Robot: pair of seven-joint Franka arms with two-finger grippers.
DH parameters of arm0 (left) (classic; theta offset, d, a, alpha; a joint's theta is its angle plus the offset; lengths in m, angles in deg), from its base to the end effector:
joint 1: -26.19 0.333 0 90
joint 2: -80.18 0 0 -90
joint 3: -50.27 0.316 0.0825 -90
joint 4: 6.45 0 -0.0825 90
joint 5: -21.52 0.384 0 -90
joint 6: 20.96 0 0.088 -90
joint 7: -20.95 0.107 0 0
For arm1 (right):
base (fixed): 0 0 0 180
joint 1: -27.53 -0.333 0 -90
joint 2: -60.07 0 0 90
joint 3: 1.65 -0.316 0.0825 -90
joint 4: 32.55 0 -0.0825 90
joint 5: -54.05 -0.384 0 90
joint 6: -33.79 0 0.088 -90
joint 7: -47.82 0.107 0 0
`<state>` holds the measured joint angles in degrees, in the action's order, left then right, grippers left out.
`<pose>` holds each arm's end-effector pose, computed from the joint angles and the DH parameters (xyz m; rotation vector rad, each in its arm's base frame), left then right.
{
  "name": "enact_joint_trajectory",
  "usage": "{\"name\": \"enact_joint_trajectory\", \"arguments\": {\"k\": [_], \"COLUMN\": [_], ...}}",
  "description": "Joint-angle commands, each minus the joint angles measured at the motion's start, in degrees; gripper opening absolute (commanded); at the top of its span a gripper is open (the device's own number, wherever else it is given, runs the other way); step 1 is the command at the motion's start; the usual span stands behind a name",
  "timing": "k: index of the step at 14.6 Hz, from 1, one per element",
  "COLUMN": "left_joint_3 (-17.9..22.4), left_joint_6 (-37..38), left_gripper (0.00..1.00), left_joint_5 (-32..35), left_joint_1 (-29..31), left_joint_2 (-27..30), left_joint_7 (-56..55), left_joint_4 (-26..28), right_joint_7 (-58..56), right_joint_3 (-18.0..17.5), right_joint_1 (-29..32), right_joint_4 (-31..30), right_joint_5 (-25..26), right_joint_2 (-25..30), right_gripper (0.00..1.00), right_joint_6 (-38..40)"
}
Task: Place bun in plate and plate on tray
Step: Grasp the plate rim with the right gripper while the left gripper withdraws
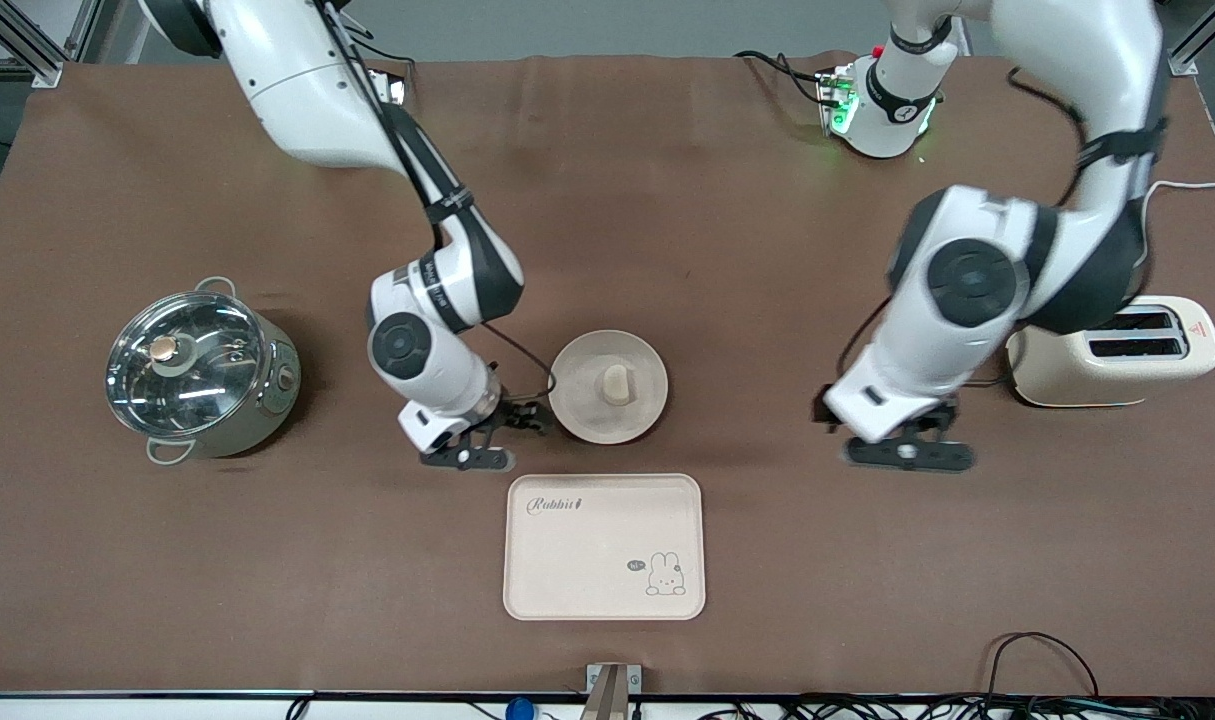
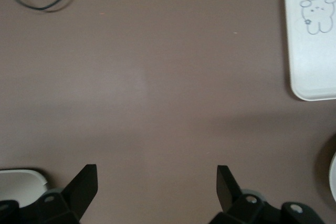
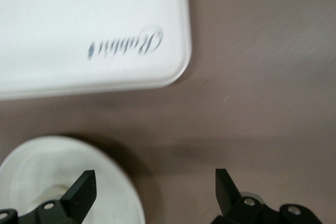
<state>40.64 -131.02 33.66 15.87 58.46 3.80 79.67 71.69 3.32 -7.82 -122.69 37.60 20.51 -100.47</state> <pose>0.6459 -0.2020 0.4570 -3.0172 0.1573 -0.1310 0.6054 0.3705 0.2443 -2.9602 0.0837 -0.0037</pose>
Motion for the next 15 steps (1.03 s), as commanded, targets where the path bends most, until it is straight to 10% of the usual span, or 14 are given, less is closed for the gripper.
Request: {"name": "enact_joint_trajectory", "arguments": {"k": [1, 4, 10, 15], "left_joint_3": [-0.7, -0.7, 7.0, 13.1], "left_joint_6": [4.6, 8.0, 18.3, 18.9], "left_gripper": [1.00, 1.00, 1.00, 1.00], "left_joint_5": [-3.9, -9.4, -9.9, -10.0], "left_joint_1": [3.5, 9.2, 7.5, 3.0], "left_joint_2": [6.5, 10.1, 20.6, 22.4], "left_joint_7": [2.6, 11.5, 18.9, 24.9], "left_joint_4": [1.7, 1.8, 1.9, 2.9], "right_joint_7": [0.5, 0.5, 0.5, 0.4], "right_joint_3": [0.6, 0.6, 0.7, 0.7], "right_joint_1": [-2.7, -4.4, -5.7, -5.8], "right_joint_4": [-4.9, -9.0, -9.7, -10.0], "right_joint_5": [-0.9, -0.8, -0.8, -0.8], "right_joint_2": [1.3, 1.3, 1.2, 1.2], "right_gripper": [1.00, 0.97, 0.37, 0.23], "right_joint_6": [-3.4, -9.2, -9.6, -10.1]}}
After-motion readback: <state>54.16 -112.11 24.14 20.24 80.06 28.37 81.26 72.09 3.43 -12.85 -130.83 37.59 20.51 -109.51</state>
